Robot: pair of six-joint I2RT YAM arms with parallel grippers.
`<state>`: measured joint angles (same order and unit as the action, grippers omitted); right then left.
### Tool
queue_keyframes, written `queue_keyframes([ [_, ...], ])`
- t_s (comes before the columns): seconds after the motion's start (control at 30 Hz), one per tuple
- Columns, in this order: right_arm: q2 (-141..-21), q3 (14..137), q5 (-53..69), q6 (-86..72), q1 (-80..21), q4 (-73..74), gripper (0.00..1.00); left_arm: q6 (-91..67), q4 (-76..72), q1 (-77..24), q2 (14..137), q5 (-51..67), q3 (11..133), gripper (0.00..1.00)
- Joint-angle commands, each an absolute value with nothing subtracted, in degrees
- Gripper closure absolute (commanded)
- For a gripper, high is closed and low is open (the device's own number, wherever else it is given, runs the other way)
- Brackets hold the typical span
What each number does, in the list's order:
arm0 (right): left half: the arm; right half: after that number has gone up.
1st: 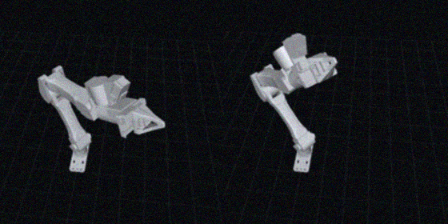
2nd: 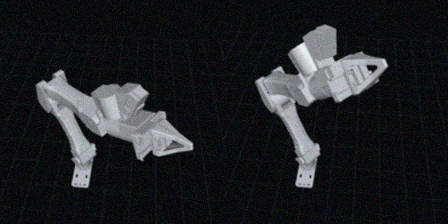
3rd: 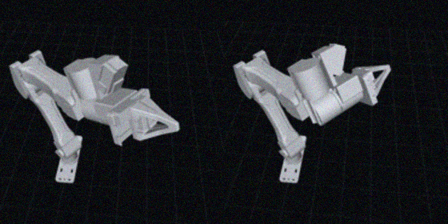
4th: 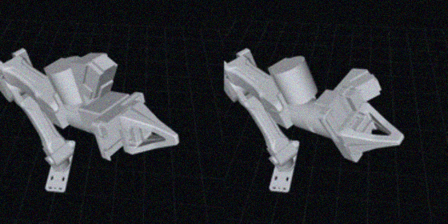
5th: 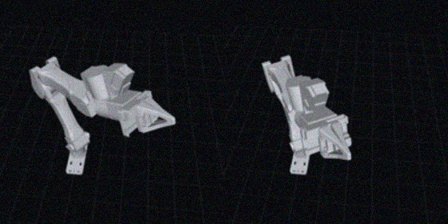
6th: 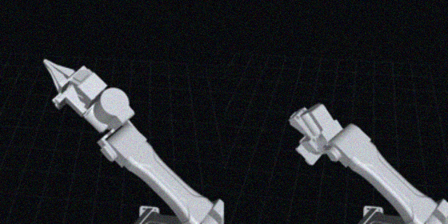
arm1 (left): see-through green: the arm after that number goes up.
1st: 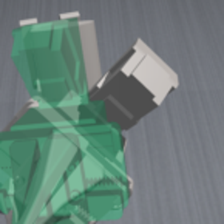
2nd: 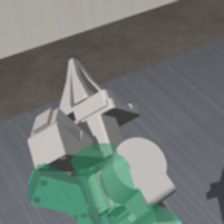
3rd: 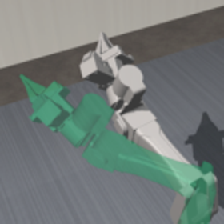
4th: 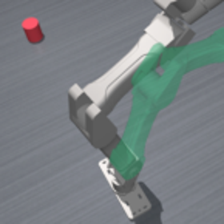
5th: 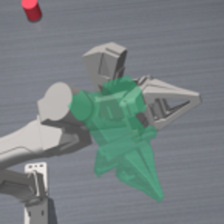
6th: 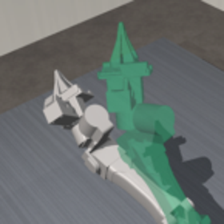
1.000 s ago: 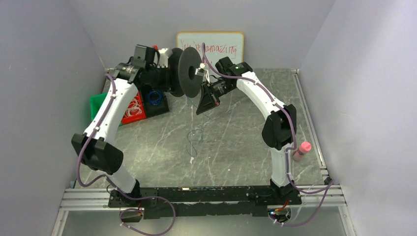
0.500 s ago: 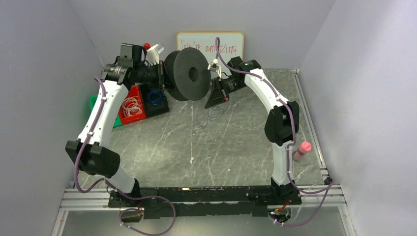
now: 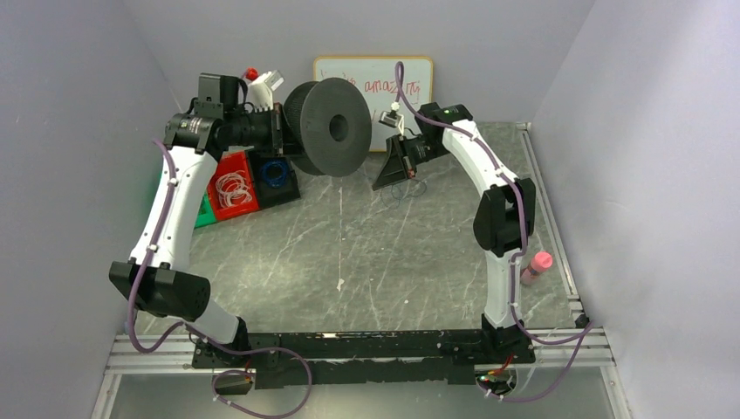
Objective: Wrap the cables
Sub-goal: Wrap the cable around the cable reel.
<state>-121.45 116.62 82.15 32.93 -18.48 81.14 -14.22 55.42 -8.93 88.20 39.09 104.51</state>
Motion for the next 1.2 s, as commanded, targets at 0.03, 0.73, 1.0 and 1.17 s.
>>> queue_keyframes([
  [0.03, -120.8, 115.1, 73.4, 36.0, -14.1, 85.7, 0.96, -10.3, 47.8, -4.2, 82.5, 36.5, 111.9, 0.98],
  [0.73, -119.0, 115.0, 70.9, 36.5, -1.3, 85.7, 0.98, -3.3, 50.4, -3.4, 82.0, 40.3, 110.7, 0.98],
  [1.0, -119.6, 115.9, 72.2, 34.1, 1.4, 85.7, 0.99, 2.7, 51.6, -3.6, 82.7, 40.3, 109.1, 0.98],
  [1.17, -120.0, 117.2, 74.8, 31.8, 1.8, 85.7, 1.00, 12.0, 54.0, -5.4, 82.8, 38.0, 104.8, 0.98],
])
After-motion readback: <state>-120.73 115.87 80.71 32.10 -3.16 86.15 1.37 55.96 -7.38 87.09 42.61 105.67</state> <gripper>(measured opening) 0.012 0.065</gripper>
